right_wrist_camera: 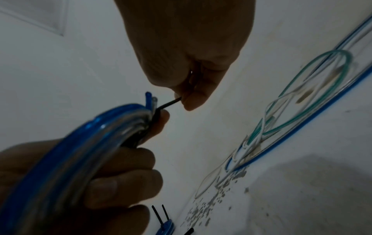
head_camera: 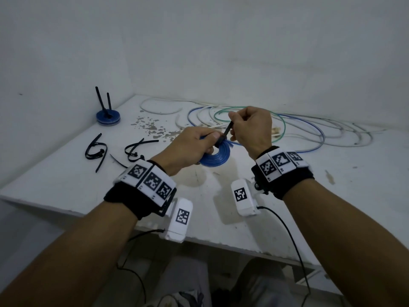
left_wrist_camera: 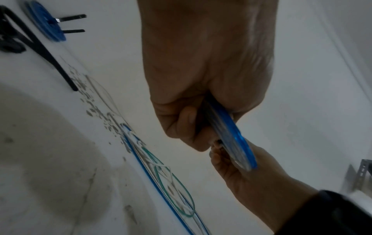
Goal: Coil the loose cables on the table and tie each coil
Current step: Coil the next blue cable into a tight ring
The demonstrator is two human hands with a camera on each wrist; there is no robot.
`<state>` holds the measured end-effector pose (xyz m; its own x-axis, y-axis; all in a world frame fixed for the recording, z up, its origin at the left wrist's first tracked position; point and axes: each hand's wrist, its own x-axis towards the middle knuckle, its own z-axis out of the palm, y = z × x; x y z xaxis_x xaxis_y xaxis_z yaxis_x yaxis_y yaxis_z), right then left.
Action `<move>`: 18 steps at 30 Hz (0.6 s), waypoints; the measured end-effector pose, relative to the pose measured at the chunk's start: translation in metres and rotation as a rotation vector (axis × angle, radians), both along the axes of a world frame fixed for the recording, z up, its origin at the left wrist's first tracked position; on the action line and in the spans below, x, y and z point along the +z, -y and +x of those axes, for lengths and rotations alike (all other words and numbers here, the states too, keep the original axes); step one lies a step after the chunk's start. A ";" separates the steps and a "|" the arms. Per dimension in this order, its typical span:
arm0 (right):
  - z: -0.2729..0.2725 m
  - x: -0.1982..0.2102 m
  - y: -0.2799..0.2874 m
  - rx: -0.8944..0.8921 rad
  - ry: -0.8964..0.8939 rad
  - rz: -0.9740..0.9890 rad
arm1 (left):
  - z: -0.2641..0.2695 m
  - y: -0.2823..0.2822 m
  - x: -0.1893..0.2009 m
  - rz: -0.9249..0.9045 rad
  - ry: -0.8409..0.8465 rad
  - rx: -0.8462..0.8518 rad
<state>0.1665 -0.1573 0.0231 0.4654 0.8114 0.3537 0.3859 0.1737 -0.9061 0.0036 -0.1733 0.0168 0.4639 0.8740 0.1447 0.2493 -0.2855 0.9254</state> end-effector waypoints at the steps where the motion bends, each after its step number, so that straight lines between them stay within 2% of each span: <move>1: -0.001 0.000 -0.002 0.000 0.004 -0.015 | 0.000 0.001 0.000 0.026 -0.005 0.011; 7: -0.016 -0.006 -0.014 0.016 -0.010 -0.083 | -0.009 -0.001 -0.005 0.075 -0.058 0.078; 10: -0.030 -0.005 -0.023 0.098 -0.040 -0.127 | -0.026 -0.005 -0.004 0.023 -0.032 0.099; 14: -0.047 0.007 -0.040 0.196 -0.113 -0.068 | -0.062 -0.029 -0.001 -0.146 0.098 0.308; 18: -0.078 0.007 -0.056 0.306 -0.041 -0.049 | -0.106 -0.057 -0.008 -0.095 0.066 0.497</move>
<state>0.0884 -0.1011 0.0305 0.2099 0.9315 0.2970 0.2855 0.2321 -0.9298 -0.1025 -0.1164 0.0088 -0.0187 0.9974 0.0692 0.2739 -0.0614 0.9598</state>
